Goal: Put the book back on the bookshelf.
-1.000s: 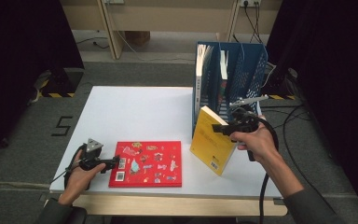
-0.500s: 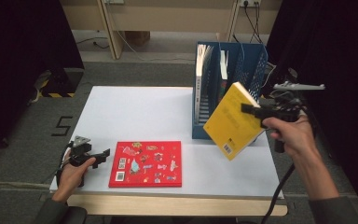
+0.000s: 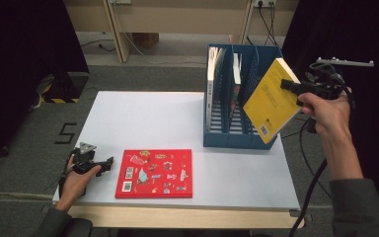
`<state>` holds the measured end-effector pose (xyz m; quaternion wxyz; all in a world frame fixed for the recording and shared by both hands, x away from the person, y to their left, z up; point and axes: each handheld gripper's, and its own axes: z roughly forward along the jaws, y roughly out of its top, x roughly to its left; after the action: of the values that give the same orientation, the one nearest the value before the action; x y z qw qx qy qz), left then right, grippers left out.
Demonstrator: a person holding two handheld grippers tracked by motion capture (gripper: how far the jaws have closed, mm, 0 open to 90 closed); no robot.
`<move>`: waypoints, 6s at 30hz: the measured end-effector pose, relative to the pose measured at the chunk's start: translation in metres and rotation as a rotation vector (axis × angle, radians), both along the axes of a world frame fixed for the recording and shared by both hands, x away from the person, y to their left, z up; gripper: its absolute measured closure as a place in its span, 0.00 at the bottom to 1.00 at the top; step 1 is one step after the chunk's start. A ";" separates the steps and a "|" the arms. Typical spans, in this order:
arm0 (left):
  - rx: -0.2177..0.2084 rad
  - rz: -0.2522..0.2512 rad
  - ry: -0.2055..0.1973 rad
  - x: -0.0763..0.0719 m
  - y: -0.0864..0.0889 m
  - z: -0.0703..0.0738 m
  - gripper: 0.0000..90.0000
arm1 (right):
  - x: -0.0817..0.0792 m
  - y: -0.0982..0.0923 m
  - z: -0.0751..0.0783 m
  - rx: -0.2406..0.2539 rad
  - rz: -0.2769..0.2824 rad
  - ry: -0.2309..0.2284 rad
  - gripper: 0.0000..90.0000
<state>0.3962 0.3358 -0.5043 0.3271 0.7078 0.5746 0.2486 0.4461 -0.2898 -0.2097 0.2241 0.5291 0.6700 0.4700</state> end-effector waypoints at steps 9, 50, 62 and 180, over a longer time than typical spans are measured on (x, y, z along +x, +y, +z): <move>0.004 0.001 -0.002 0.000 -0.001 0.000 0.16 | 0.048 0.025 -0.009 0.014 -0.052 0.011 0.83; 0.008 0.001 -0.012 -0.001 -0.001 -0.001 0.16 | 0.160 0.079 -0.090 0.024 -0.192 0.108 0.80; 0.009 0.000 -0.012 -0.001 -0.001 -0.001 0.16 | 0.139 0.067 -0.077 0.112 -0.094 0.097 0.55; -0.012 -0.030 0.006 0.000 0.001 -0.001 0.10 | -0.050 0.116 -0.218 0.016 0.393 0.156 0.19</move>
<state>0.3964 0.3363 -0.5052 0.3333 0.7153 0.5662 0.2382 0.3957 -0.1735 -0.4280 0.0714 0.4249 0.7719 0.4676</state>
